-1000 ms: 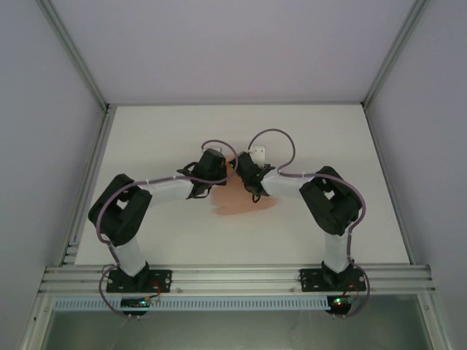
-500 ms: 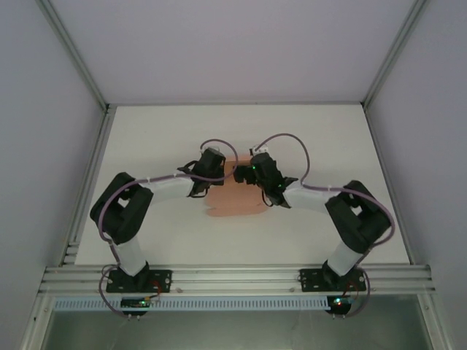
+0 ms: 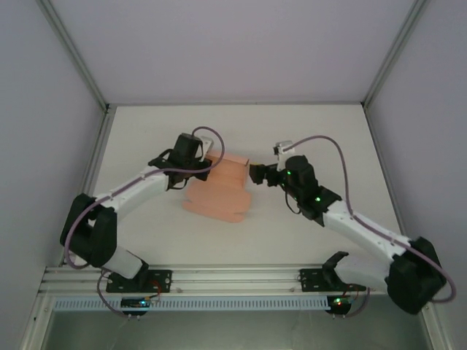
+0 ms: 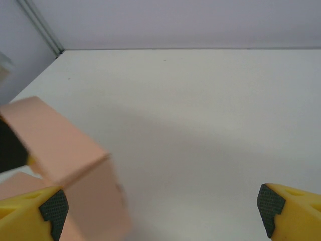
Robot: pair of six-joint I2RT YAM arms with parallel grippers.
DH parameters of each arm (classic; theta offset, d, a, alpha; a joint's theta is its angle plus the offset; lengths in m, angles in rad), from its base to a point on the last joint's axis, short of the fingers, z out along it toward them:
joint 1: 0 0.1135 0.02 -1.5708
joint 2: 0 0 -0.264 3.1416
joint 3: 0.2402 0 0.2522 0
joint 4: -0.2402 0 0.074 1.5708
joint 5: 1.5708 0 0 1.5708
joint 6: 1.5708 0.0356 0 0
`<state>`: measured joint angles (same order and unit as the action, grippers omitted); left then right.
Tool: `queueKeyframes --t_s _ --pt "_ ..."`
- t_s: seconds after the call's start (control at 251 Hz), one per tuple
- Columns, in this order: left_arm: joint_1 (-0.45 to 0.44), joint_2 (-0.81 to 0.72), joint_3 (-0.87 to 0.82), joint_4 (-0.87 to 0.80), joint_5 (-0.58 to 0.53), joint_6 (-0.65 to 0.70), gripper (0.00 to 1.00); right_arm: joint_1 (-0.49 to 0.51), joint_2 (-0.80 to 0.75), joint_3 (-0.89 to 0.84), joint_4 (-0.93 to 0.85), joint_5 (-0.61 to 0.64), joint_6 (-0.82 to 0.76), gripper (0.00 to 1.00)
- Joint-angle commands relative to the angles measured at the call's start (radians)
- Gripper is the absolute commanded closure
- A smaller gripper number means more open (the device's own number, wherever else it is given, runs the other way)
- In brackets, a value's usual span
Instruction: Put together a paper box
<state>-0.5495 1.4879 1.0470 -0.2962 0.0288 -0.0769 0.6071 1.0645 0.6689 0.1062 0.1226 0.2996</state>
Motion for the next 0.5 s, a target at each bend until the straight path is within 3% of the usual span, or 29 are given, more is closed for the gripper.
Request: queueKeyframes --t_s 0.0,0.108,0.231,0.495 --pt "-0.015 -0.05 0.045 -0.255 0.148 0.191 1.0 -0.059 -0.105 -0.061 -0.172 -0.032 0.025 0.01" --pt "-0.05 -0.049 0.08 -0.413 0.19 0.288 1.0 -0.123 -0.17 -0.068 -0.285 -0.098 0.026 0.01" --pt "-0.128 0.036 0.163 -0.537 0.085 0.321 1.0 -0.173 -0.173 -0.062 -0.361 -0.148 0.023 0.01" --pt "-0.218 0.384 0.446 -0.832 -0.203 0.348 1.0 -0.245 -0.109 -0.029 -0.428 -0.192 0.005 0.01"
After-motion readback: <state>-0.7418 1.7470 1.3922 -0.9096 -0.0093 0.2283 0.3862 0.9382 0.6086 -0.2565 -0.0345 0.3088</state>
